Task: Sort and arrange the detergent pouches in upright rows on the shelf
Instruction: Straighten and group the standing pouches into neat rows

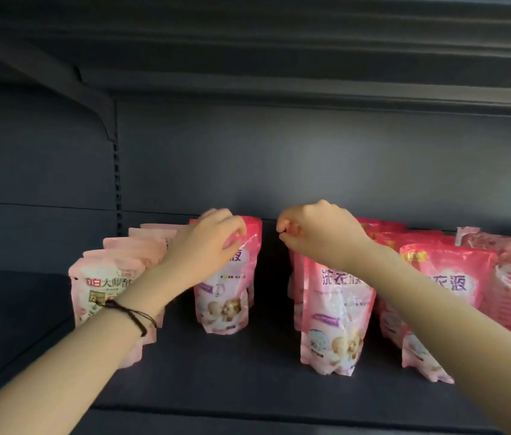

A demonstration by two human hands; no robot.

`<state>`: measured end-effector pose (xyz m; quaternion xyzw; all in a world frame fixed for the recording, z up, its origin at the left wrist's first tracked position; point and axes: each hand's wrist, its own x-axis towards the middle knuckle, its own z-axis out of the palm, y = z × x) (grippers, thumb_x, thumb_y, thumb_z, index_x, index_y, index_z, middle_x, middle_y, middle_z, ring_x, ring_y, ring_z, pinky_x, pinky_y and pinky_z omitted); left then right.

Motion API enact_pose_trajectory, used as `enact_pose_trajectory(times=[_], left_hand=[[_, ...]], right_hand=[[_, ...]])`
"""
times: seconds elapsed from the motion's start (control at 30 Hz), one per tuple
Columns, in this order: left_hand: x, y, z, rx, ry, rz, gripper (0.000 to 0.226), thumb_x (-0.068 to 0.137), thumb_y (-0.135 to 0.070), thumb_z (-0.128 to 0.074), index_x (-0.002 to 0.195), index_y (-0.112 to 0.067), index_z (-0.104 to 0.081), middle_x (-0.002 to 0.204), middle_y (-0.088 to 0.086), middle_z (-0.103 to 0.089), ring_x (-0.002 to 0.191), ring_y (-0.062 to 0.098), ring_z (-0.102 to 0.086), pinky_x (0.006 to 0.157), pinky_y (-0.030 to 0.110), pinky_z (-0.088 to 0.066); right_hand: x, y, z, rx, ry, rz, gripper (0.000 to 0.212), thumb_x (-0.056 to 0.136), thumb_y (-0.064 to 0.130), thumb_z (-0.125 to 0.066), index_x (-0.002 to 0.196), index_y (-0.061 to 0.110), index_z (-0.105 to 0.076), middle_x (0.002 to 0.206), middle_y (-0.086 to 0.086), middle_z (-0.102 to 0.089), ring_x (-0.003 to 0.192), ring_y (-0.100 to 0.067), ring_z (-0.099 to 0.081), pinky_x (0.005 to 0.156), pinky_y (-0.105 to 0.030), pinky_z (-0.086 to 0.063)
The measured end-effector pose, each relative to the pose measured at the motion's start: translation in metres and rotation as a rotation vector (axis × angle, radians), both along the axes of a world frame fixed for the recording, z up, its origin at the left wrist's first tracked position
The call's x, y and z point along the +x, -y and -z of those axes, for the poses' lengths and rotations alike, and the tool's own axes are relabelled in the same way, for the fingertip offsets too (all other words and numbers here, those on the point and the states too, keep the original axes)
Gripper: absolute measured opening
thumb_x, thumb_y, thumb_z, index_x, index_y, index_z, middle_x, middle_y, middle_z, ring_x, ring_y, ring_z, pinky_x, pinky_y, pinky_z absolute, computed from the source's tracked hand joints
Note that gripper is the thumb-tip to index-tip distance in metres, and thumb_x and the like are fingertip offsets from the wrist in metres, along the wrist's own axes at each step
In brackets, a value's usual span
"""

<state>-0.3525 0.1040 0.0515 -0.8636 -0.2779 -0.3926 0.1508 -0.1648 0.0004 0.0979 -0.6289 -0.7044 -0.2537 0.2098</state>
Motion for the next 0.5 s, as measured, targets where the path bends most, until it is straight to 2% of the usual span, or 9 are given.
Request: enact_pose_trajectory(times=[0.07, 0.13, 0.23, 0.33, 0.43, 0.5], left_hand=[[-0.014, -0.021, -0.017, 0.066, -0.059, -0.117, 0.023, 0.091, -0.025, -0.057, 0.114, -0.024, -0.062, 0.110, -0.007, -0.059, 0.108, 0.016, -0.050, 0.083, 0.037, -0.048], [-0.023, -0.042, -0.026, 0.008, -0.161, -0.244, 0.034, 0.092, -0.031, -0.055, 0.125, -0.023, -0.059, 0.121, -0.004, -0.057, 0.117, 0.019, -0.046, 0.092, 0.038, -0.043], [-0.028, -0.060, -0.023, -0.133, -0.281, -0.302, 0.035, 0.094, -0.038, -0.050, 0.123, -0.020, -0.056, 0.118, 0.000, -0.061, 0.110, 0.022, -0.054, 0.088, 0.038, -0.043], [-0.031, -0.066, -0.017, -0.207, -0.170, -0.226, 0.020, 0.095, -0.035, -0.054, 0.107, -0.019, -0.057, 0.105, -0.001, -0.064, 0.095, 0.021, -0.061, 0.074, 0.034, -0.046], [-0.041, -0.073, -0.028, -0.442, -0.059, -0.058, 0.011, 0.088, -0.029, -0.068, 0.084, -0.022, -0.059, 0.087, -0.005, -0.063, 0.085, 0.016, -0.060, 0.072, 0.030, -0.047], [-0.049, -0.072, -0.038, -0.596, 0.028, 0.083, 0.012, 0.084, -0.022, -0.073, 0.079, -0.019, -0.063, 0.079, -0.004, -0.064, 0.078, 0.012, -0.058, 0.069, 0.025, -0.044]], right_hand=[[-0.018, -0.028, -0.007, -0.035, 0.066, 0.005, 0.018, 0.085, 0.024, -0.053, 0.099, 0.028, -0.064, 0.098, 0.003, -0.066, 0.092, -0.027, -0.062, 0.070, -0.031, -0.047], [-0.032, -0.057, -0.012, -0.080, 0.157, 0.049, 0.027, 0.087, 0.020, -0.051, 0.111, 0.026, -0.063, 0.112, 0.001, -0.061, 0.104, -0.026, -0.059, 0.074, -0.032, -0.045], [-0.045, -0.091, -0.009, -0.226, 0.217, 0.183, 0.034, 0.091, 0.021, -0.052, 0.125, 0.021, -0.059, 0.125, -0.003, -0.054, 0.122, -0.025, -0.048, 0.080, -0.035, -0.045], [-0.049, -0.107, -0.003, -0.301, 0.137, 0.253, 0.030, 0.091, 0.020, -0.054, 0.119, 0.017, -0.062, 0.122, -0.006, -0.060, 0.117, -0.027, -0.053, 0.075, -0.033, -0.043], [-0.045, -0.107, -0.006, -0.313, 0.011, 0.207, 0.022, 0.088, 0.022, -0.055, 0.107, 0.017, -0.065, 0.114, -0.006, -0.063, 0.108, -0.030, -0.059, 0.076, -0.033, -0.045], [-0.041, -0.099, -0.013, -0.277, -0.052, 0.165, 0.016, 0.088, 0.025, -0.055, 0.097, 0.016, -0.064, 0.111, -0.006, -0.062, 0.106, -0.030, -0.058, 0.080, -0.036, -0.047]])
